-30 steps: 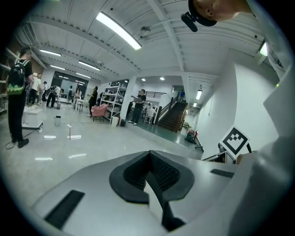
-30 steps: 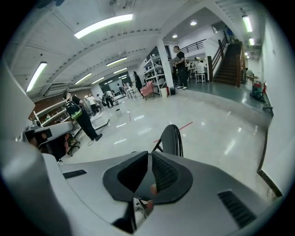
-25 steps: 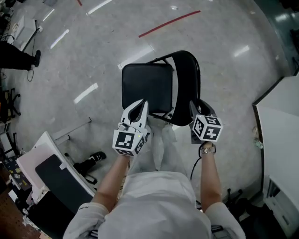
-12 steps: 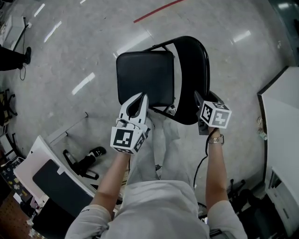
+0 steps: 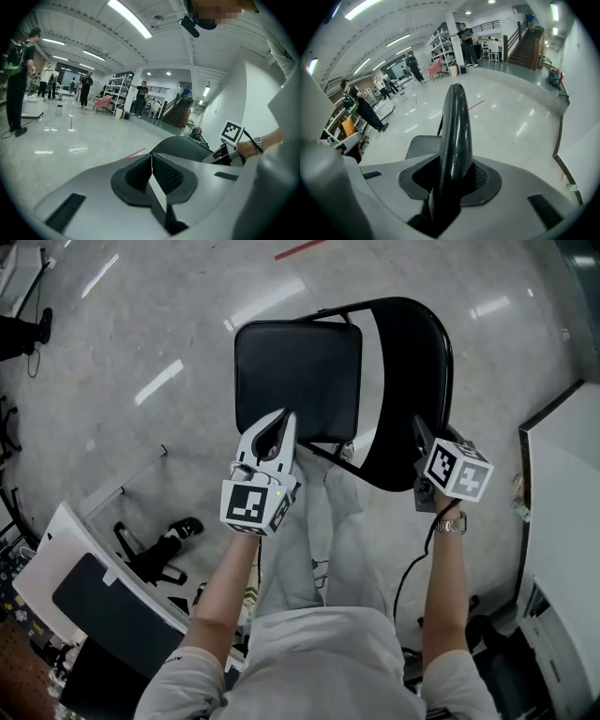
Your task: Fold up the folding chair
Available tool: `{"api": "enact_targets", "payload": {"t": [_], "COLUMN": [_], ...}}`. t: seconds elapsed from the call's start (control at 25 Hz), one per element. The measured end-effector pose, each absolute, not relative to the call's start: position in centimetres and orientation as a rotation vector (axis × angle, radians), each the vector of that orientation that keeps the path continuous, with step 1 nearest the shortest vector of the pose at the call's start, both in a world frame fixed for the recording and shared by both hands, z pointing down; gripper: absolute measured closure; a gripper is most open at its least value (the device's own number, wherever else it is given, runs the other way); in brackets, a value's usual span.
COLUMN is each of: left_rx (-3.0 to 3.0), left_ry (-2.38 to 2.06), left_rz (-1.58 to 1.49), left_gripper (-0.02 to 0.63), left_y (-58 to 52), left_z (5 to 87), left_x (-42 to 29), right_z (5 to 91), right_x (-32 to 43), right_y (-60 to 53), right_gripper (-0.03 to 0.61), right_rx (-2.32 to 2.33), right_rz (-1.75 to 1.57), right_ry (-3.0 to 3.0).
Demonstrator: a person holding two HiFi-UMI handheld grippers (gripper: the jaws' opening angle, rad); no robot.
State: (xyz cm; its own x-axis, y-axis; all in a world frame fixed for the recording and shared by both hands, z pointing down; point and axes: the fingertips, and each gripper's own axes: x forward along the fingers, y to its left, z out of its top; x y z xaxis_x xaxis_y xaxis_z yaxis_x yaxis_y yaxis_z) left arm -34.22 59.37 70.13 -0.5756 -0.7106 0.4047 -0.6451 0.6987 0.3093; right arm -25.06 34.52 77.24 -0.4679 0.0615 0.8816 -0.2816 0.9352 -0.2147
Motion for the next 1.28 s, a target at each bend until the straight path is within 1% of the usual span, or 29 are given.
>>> {"api": "enact_targets", "payload": {"t": [0.2,0.48,0.52,0.6,0.72,0.84,1.08,1.28], "left_rx": [1.026,0.981,0.979,0.979,0.962,0.932,0.873,0.832], "left_ry": [-2.381,-2.334,-2.320,-2.283,-2.239,-2.206,-2.121,-2.029], "left_rz": [-0.161,-0.170,-0.163,-0.160,-0.174,-0.186,-0.262,-0.409], "left_gripper": [0.601,0.596,0.582,0.517,0.452,0.415,0.395,0.319], "left_y": [61.1,64.9,65.4,66.6,68.2,70.0,74.1,76.5], "left_z": [74.1,81.2,82.5,85.3,89.3,93.3,100.3,105.3], "left_x": [-34.8,-36.7,-37.0,-37.3,-37.9,-38.7,-40.2,-41.4], "right_z": [77.2,76.9,76.9,77.0,76.9,76.6,76.7,77.1], "right_x": [-25.0,-25.2,-25.2,-25.1,-25.3,-25.5,-25.9,-26.2], "right_y": [34.6,34.8,34.8,34.9,34.9,35.0,35.5,35.7], "right_gripper": [0.463,0.465,0.465,0.465,0.465,0.465,0.463,0.463], "right_rx": [0.143,0.155,0.157,0.159,0.159,0.164,0.134,0.103], "right_rz": [0.452,0.449,0.449,0.450,0.441,0.430,0.417,0.389], "right_ry": [-2.027,-2.047,-2.047,-2.041,-2.037,-2.037,-2.055,-2.053]}}
